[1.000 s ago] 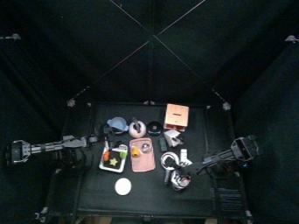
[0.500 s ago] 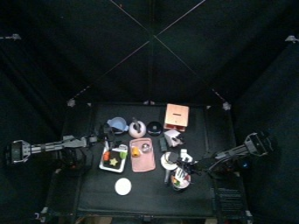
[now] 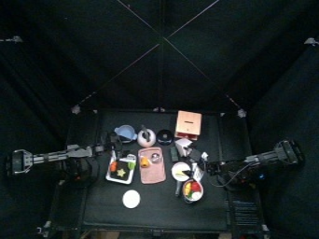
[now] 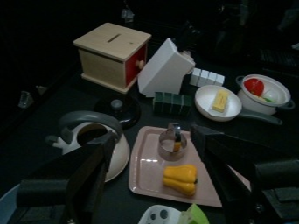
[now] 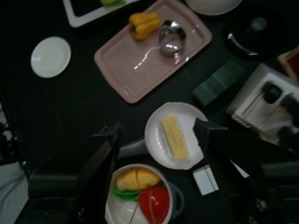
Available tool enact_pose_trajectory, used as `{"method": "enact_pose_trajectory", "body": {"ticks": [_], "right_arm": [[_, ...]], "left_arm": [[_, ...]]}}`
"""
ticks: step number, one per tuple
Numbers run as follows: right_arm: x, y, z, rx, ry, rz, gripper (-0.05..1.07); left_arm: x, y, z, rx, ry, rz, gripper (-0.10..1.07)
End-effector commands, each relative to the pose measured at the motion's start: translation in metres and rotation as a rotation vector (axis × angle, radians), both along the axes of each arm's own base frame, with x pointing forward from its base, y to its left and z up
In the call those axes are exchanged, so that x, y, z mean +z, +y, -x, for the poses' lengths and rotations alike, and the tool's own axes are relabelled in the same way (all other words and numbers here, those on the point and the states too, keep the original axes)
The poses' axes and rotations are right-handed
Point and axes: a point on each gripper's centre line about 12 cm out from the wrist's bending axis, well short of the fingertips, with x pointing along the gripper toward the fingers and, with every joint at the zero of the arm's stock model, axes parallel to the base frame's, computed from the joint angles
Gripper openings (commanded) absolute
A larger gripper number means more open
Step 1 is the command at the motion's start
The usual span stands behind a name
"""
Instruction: Grab white sushi roll
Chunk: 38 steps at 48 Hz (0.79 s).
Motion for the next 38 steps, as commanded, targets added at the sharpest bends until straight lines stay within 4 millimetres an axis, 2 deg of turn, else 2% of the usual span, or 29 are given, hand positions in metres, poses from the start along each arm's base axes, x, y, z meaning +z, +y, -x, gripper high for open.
{"method": "enact_pose_trajectory", "body": {"ticks": [1,20,30,38], "right_arm": [[0.011,-0.018,0.006,-0.055,-0.052,0.015,0.97],[0.009,-0.072,0.034,-0.258,-0.108,0.023,0.97],[-0.003,-0.097,0.043,-0.348,-0.142,0.011,0.97],[-0.013,-0.118,0.058,-0.462,-0.144,-0.016,0.97]], "left_arm": [[0.007,0.001,-0.002,0.000,-0.023,-0.008,1.00],[0.006,0.001,-0.001,0.002,-0.022,-0.007,1.00],[0.006,0.001,-0.001,0.002,-0.024,-0.006,1.00],[0.006,0.001,-0.001,0.002,-0.023,-0.008,1.00]]}}
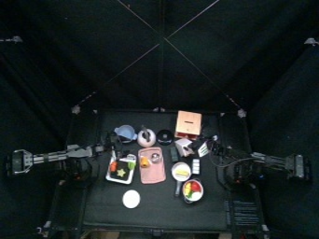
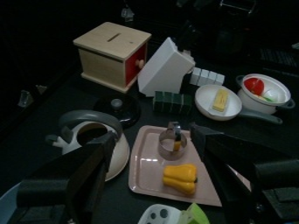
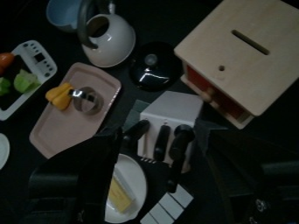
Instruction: Grab white sushi roll
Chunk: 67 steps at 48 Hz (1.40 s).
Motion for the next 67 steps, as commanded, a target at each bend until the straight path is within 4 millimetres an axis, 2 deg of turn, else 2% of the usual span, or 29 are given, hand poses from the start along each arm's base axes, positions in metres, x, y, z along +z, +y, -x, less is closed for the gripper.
{"method": "enact_pose_trajectory", "body": {"ticks": [1,8,19,34,43,59,67], "right_arm": [[0.001,-0.012,0.008,-0.061,-0.033,-0.007,0.97],[-0.015,-0.020,0.015,-0.104,-0.038,-0.042,0.97],[-0.043,-0.017,0.026,-0.145,-0.009,-0.132,0.97],[-0.063,-0.014,0.034,-0.172,0.021,-0.184,0.96],[-0.057,-0.015,0.035,-0.166,0.007,-0.159,0.96],[-0.041,-0.013,0.021,-0.126,-0.153,-0.168,0.96],[-0.034,-0.016,0.022,-0.124,-0.170,-0.132,0.96]], "left_arm": [[0.006,0.001,-0.002,0.002,-0.022,-0.007,1.00],[0.006,0.001,-0.002,0.002,-0.022,-0.007,1.00],[0.006,0.002,-0.003,0.001,-0.022,-0.007,1.00],[0.001,0.009,-0.026,-0.006,-0.059,0.006,1.00],[-0.003,0.012,-0.036,-0.002,-0.038,0.019,1.00],[-0.004,0.013,-0.035,0.002,-0.035,0.020,1.00],[-0.004,0.013,-0.034,0.001,-0.037,0.019,1.00]]}}
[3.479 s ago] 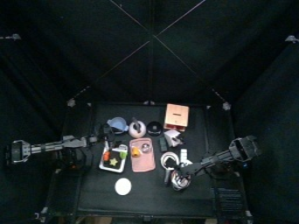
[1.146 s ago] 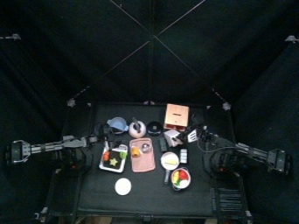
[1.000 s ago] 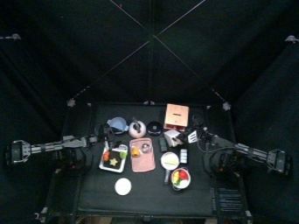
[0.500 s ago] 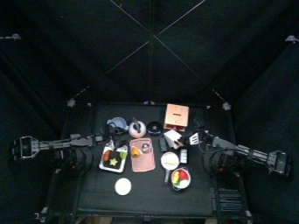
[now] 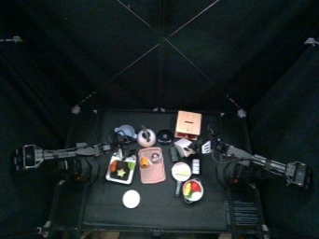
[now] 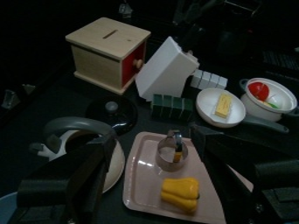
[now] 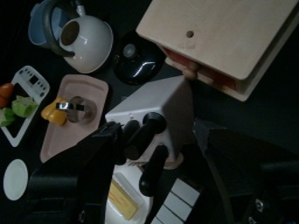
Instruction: Grab white sushi roll
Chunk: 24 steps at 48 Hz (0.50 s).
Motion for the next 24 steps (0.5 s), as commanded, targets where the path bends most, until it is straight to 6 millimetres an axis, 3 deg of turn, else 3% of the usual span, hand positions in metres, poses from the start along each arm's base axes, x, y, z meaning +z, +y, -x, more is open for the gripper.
{"method": "enact_pose_trajectory", "body": {"ticks": [1,24], "right_arm": [[0.0158,-0.0053,-0.0015,-0.007,-0.038,0.043,0.96],[0.0167,-0.0106,0.0051,-0.052,-0.048,0.032,0.96]], "left_arm": [[0.0103,0.0026,-0.0038,0.003,-0.033,-0.013,1.00],[0.0096,0.0027,-0.0029,0.004,-0.031,-0.014,1.00]]}}
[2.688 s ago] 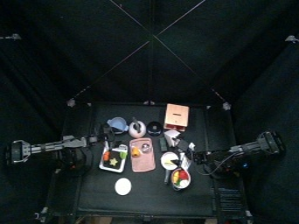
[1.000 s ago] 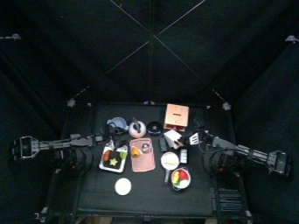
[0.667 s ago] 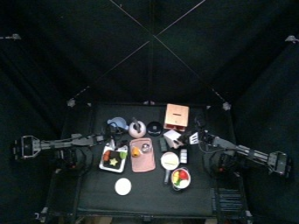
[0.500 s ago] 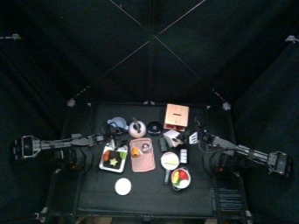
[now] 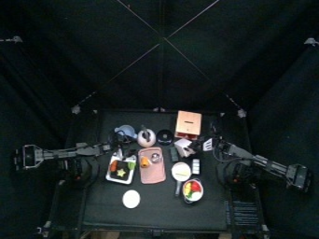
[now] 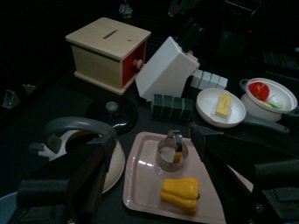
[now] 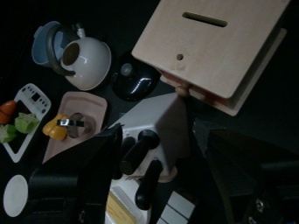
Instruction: Grab white sushi roll
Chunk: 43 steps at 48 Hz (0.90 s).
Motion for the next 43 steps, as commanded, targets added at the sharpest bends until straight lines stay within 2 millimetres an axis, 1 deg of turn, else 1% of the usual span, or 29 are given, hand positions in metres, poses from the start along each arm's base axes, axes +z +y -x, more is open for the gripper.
{"method": "enact_pose_trajectory", "body": {"ticks": [1,6,12,15,19,28,35,38,43], "right_arm": [[0.008,-0.002,-0.002,-0.010,-0.023,-0.005,0.96],[0.005,0.001,0.003,-0.049,0.005,-0.077,0.96],[0.001,0.003,0.012,-0.090,0.096,-0.140,0.96],[0.004,0.005,0.016,-0.096,0.118,-0.151,0.96],[0.006,0.011,0.021,-0.096,0.136,-0.173,0.96],[-0.004,0.033,0.028,-0.060,0.168,-0.270,0.96],[-0.017,0.048,0.025,-0.009,0.166,-0.340,0.96],[-0.025,0.058,0.019,0.035,0.150,-0.372,0.96],[-0.036,0.068,0.006,0.096,0.102,-0.392,0.96]], "left_arm": [[0.009,0.002,-0.003,0.003,-0.030,-0.012,1.00],[0.009,0.002,-0.002,0.004,-0.027,-0.011,1.00],[0.008,0.002,-0.002,0.004,-0.024,-0.010,1.00],[0.008,0.002,-0.002,0.004,-0.023,-0.010,1.00],[0.008,0.002,-0.002,0.005,-0.022,-0.008,1.00],[0.008,0.002,-0.002,0.007,-0.022,-0.008,1.00],[0.008,0.002,-0.002,0.006,-0.020,-0.008,1.00],[0.008,0.002,-0.002,0.006,-0.019,-0.008,1.00],[0.007,0.002,-0.001,0.006,-0.014,-0.006,1.00]]}}
